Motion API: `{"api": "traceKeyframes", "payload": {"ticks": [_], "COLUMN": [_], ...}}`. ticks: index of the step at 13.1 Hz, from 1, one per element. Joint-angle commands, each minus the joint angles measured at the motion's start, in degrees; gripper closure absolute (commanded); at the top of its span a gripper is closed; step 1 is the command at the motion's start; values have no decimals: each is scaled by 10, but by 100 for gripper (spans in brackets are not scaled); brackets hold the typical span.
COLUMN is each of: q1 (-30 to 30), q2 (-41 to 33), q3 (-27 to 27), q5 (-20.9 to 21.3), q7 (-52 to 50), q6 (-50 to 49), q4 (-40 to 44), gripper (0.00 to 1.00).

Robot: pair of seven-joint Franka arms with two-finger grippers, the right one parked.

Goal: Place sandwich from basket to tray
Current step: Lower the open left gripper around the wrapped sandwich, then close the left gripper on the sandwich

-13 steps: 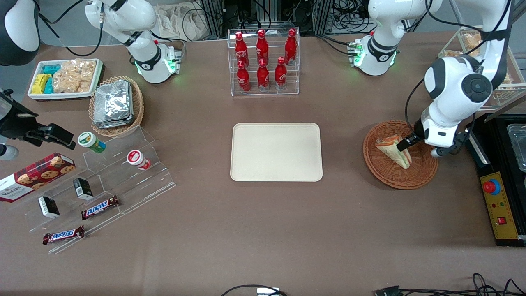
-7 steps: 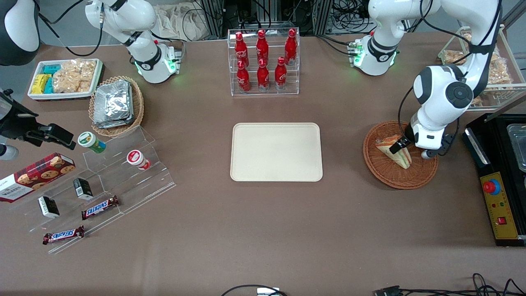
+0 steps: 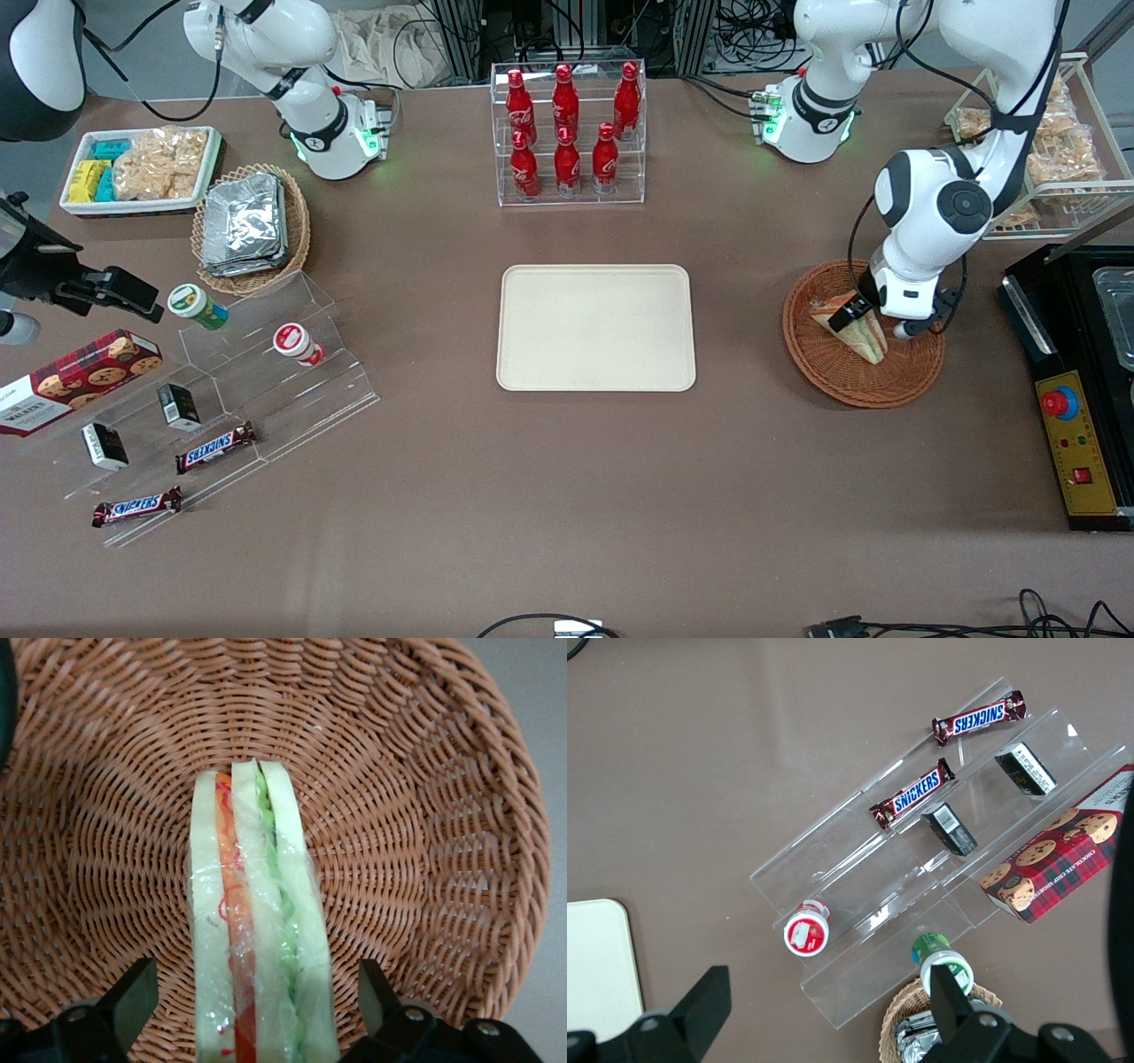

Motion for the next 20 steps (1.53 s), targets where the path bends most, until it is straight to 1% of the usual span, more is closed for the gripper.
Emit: {"api": "traceKeyframes", "payload": {"ticks": [1, 2, 3, 4, 5, 9, 11, 14, 17, 20], "q1": [0, 1, 1, 2, 2, 1, 0, -3, -3, -3], "q2": [-1, -1, -2, -2, -3, -31, -58, -85, -95, -91], "q3": [-1, -2, -2, -2, -2, -2, -3, -6, -36, -86], "q5": [6, 6, 6, 6, 6, 6, 7, 8, 8, 8], "q7": [-15, -14, -14, -14, -14, -11, 0, 36, 61, 74], "q6": [17, 17, 16, 15, 15, -14, -61, -161, -257, -300], "q4": [-8, -7, -7, -6, -4, 5, 19, 74, 145, 201], "gripper": [41, 66, 83, 93, 95, 95, 95, 95, 95, 94]}}
